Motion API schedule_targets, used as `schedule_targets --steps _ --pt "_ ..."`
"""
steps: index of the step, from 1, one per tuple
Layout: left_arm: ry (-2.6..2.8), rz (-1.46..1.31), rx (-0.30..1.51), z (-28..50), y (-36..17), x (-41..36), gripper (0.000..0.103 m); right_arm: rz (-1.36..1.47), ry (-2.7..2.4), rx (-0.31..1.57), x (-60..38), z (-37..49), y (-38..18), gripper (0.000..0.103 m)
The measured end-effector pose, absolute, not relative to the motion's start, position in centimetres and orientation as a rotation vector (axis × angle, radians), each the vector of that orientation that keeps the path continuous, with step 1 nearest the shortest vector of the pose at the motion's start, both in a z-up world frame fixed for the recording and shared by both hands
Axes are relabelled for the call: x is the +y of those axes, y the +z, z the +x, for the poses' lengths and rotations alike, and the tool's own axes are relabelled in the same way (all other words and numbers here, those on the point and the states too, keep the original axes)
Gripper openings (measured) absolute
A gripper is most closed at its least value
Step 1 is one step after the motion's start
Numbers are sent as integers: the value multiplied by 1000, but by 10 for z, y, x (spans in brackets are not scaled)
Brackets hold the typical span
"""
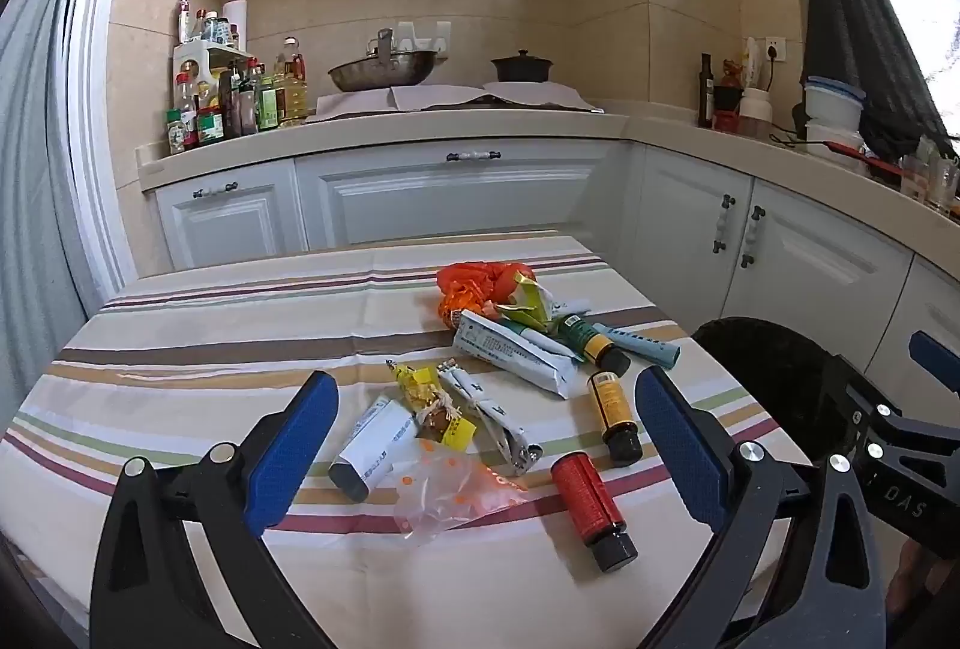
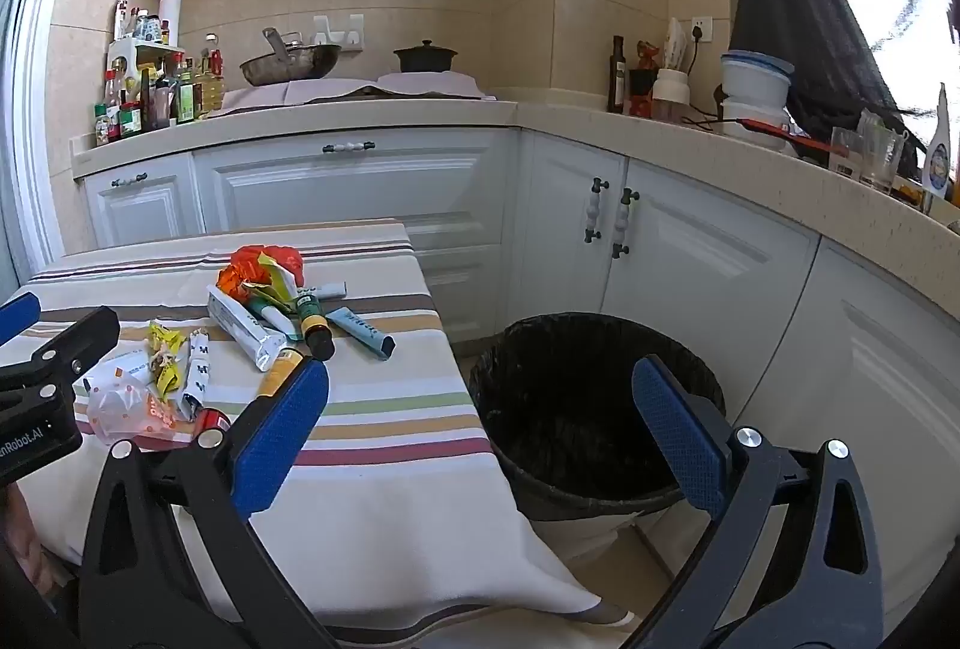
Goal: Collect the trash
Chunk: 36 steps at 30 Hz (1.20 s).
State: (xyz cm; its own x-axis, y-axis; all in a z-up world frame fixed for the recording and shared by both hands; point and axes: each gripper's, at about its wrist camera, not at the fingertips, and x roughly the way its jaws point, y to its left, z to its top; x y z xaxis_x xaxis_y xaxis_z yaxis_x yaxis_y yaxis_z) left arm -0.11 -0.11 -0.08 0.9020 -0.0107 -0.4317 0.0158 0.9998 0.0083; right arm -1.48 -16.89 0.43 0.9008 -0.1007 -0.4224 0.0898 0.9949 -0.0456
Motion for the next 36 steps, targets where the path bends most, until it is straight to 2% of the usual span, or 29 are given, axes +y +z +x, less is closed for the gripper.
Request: schedule_targets --steps 36 --pt "-15 31 461 7 0 -9 97 -20 -128 439 -181 -15 7 99"
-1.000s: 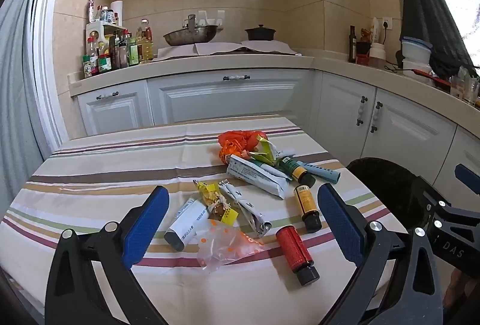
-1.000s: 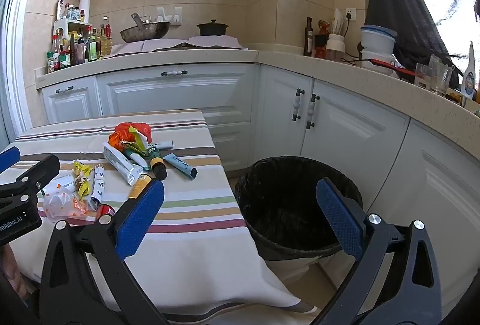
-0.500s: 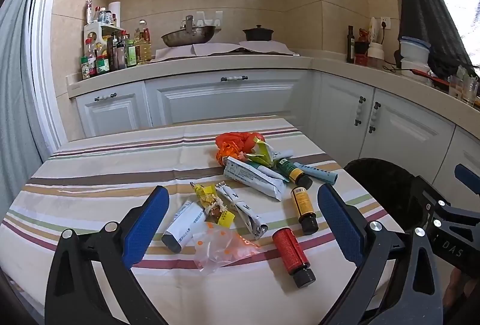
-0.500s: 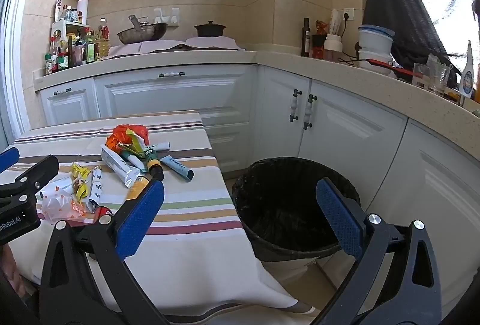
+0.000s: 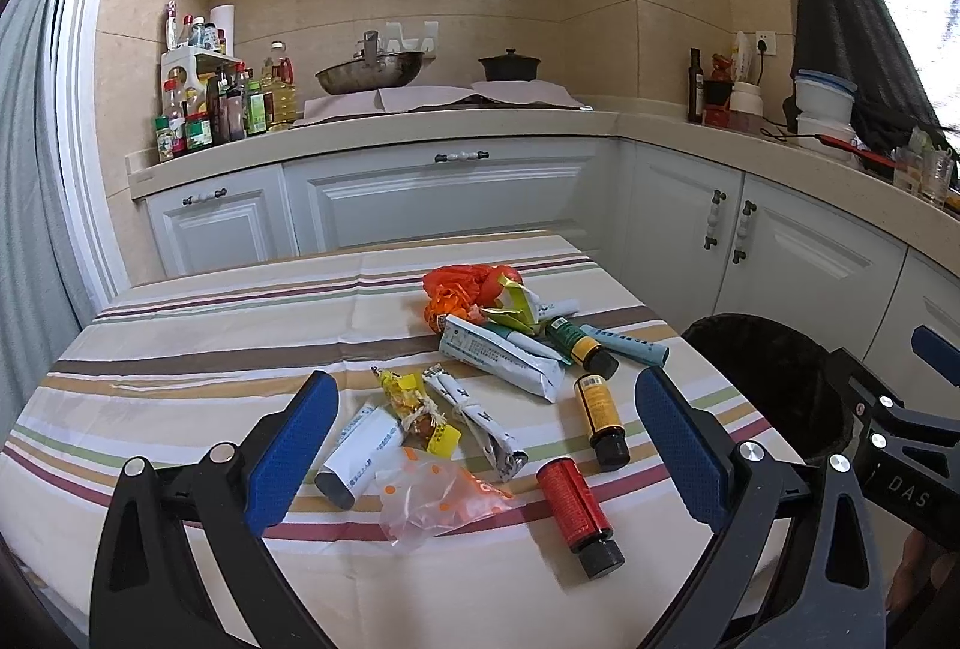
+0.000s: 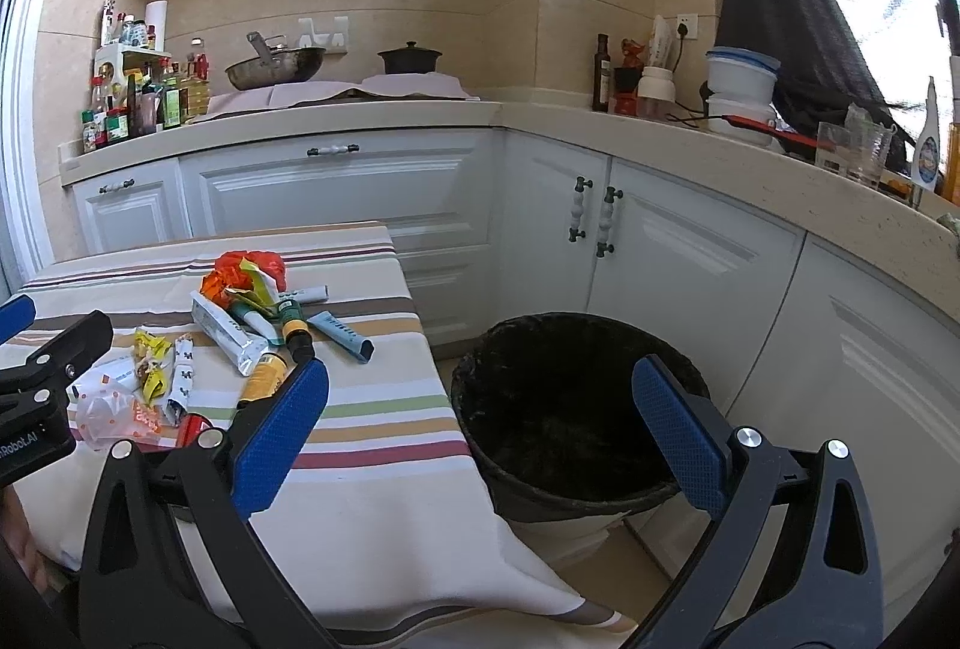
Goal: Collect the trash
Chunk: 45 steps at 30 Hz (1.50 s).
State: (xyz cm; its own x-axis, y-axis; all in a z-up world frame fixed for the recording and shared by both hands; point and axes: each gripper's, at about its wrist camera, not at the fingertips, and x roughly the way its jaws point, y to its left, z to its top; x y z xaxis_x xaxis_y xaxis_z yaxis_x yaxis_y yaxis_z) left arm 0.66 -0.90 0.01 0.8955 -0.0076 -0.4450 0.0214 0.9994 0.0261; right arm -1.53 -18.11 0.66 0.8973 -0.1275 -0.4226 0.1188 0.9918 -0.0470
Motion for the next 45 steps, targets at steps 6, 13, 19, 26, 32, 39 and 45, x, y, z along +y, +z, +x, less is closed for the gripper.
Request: schedule_targets --steps 6,13,19,26,32,39,45 --pt "-19 27 464 8 -1 -9 97 -19 -128 439 -181 -15 7 99" --pt "-20 28 464 8 -1 -10 97 -14 -133 439 -185 -15 7 99" --pt "-19 27 464 8 -1 -11 97 -13 -133 440 -187 -15 7 99" --pt "-22 25 466 9 -2 -12 97 -12 -133 439 -187 -15 7 99" --pt "-21 27 469 9 -3 -13 97 -13 -133 440 -188 -15 7 99" --pt "-21 27 469 9 -2 -13 97 -12 -133 440 -188 -15 7 99" --pt "-20 28 468 9 -3 -14 97 -13 -134 439 -188 -15 7 99"
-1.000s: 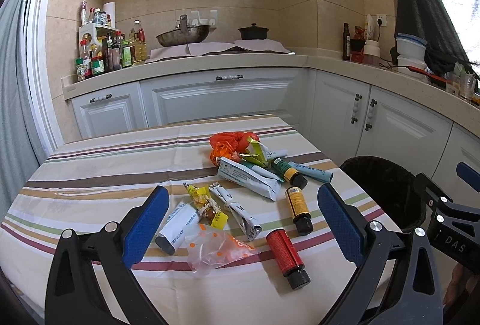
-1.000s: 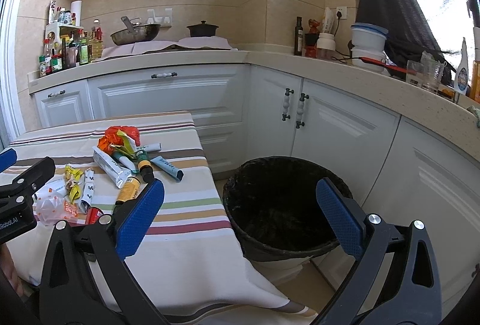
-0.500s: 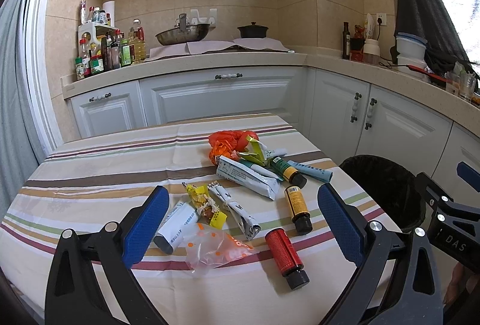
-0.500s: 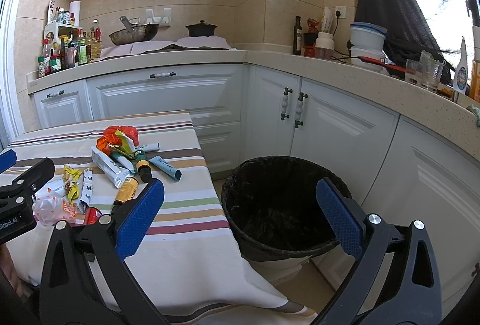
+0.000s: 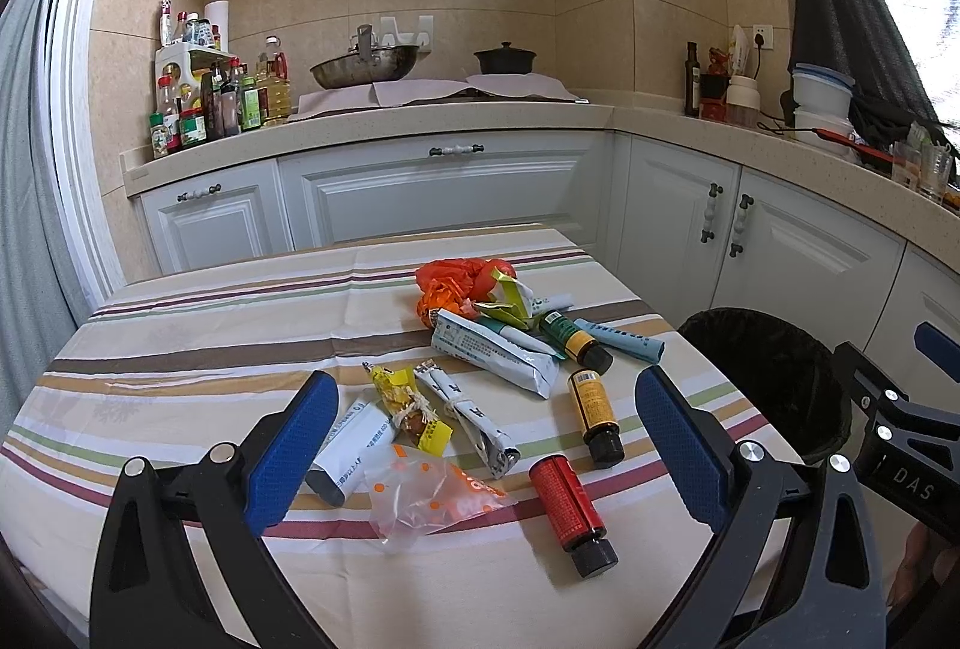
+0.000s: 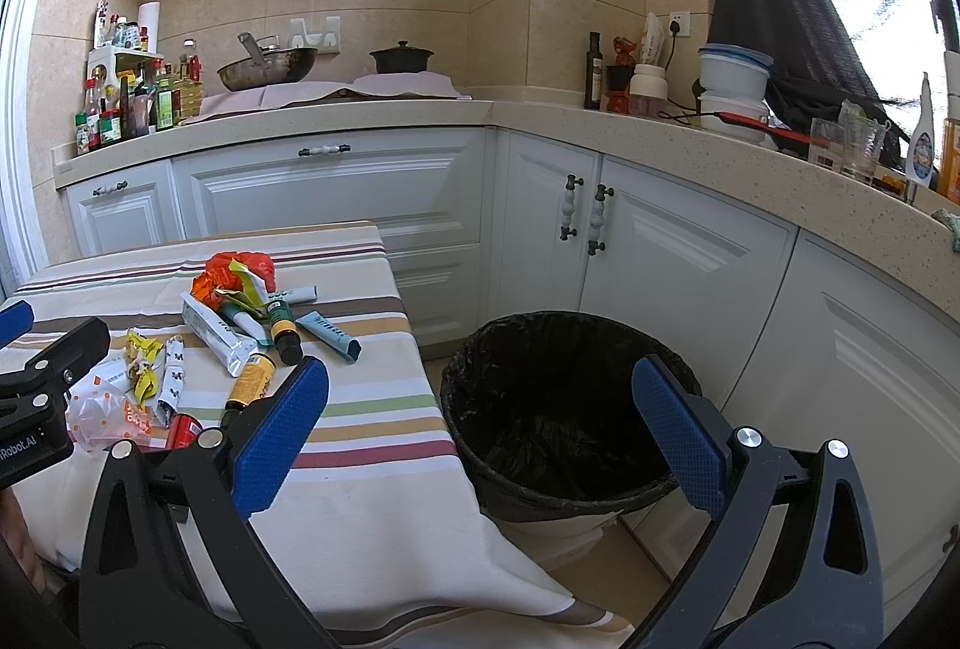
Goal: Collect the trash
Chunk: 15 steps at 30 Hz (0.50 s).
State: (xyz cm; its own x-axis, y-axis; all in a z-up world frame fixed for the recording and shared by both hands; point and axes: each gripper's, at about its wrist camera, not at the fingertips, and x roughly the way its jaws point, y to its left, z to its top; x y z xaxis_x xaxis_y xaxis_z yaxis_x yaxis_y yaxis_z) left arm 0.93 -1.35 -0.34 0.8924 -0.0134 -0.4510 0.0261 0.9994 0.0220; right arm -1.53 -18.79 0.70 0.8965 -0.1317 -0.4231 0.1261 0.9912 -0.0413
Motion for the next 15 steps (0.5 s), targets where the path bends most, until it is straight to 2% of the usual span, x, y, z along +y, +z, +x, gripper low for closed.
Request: schedule_targets --steps 15 --pt "-28 28 480 11 -6 -13 97 -12 -133 440 -190 -15 7 99"
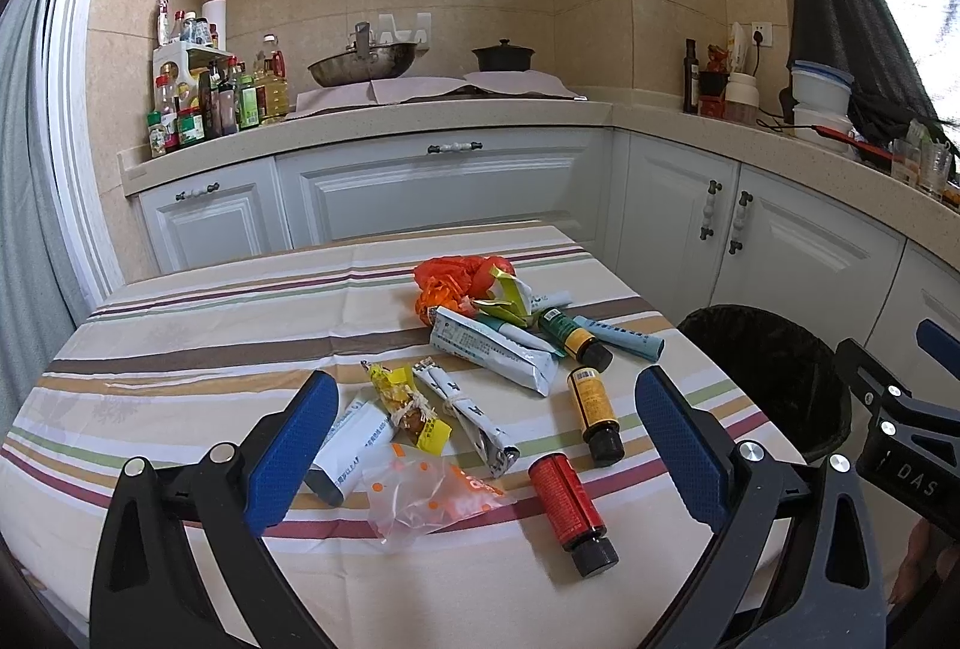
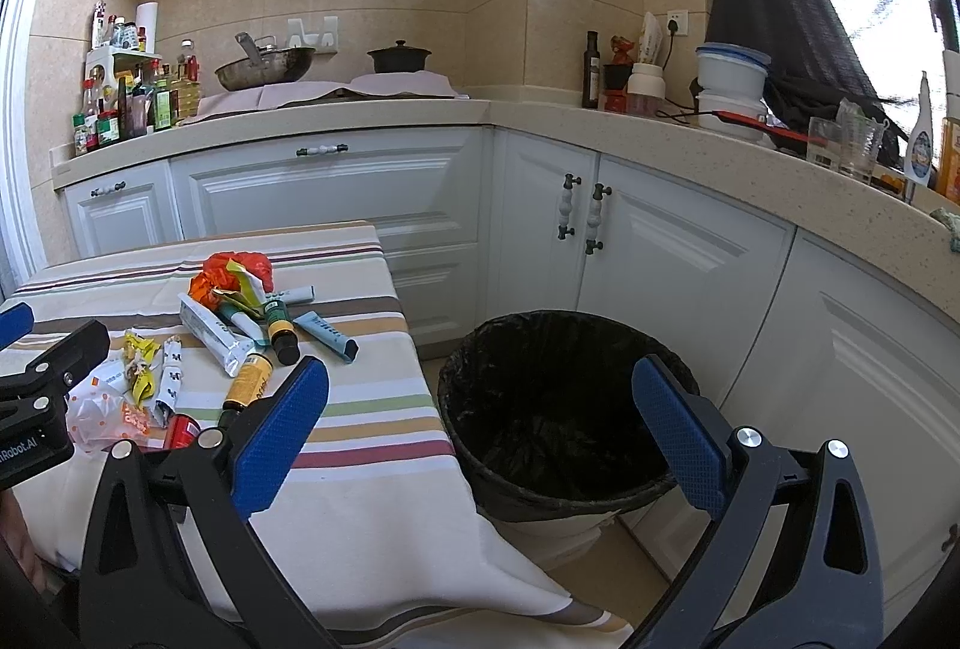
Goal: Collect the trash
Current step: 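Grasp the red bottle with the right gripper while the left gripper grasps the clear plastic bag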
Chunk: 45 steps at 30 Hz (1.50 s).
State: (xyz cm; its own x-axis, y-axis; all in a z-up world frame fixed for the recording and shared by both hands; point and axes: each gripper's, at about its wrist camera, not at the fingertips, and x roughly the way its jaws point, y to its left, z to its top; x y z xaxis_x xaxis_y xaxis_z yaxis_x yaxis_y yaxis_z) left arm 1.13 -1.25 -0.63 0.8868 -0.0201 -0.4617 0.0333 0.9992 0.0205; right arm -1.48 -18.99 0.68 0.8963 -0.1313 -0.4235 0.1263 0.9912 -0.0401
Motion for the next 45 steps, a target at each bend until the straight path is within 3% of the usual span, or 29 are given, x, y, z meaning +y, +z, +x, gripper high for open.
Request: schedule_targets --steps 19,22,32,38,42,45 --pt "100 40 537 8 -20 50 96 -24 11 497 -141 -5 -10 97" --pt "120 33 545 4 -23 63 96 -31 58 519 -124 -2 -17 81" --pt "156 30 564 -4 -35 91 96 -76 194 582 -70 2 -37 71" --pt "169 8 569 -8 -40 105 96 -103 228 642 -55 8 -53 56" --pt "159 -3 577 -7 -41 107 96 -106 248 688 -53 11 -64 27" --pt "149 0 581 -6 -42 103 96 -112 255 692 -52 10 -66 23"
